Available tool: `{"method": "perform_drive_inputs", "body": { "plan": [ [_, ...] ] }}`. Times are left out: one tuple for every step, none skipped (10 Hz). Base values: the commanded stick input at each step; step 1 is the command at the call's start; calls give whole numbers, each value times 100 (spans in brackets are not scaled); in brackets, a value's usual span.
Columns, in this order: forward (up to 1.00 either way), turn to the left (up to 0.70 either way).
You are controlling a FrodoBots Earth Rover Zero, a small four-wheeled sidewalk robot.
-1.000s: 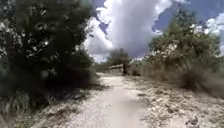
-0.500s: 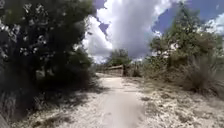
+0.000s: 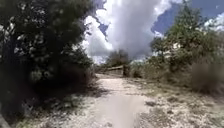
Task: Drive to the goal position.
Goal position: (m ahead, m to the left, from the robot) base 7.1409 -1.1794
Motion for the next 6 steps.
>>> {"method": "perform_drive_inputs", "body": {
  "plan": [
    [50, 0],
    [50, 0],
    [50, 0],
    [50, 0],
    [50, 0],
    [50, 0]
  ]
}}
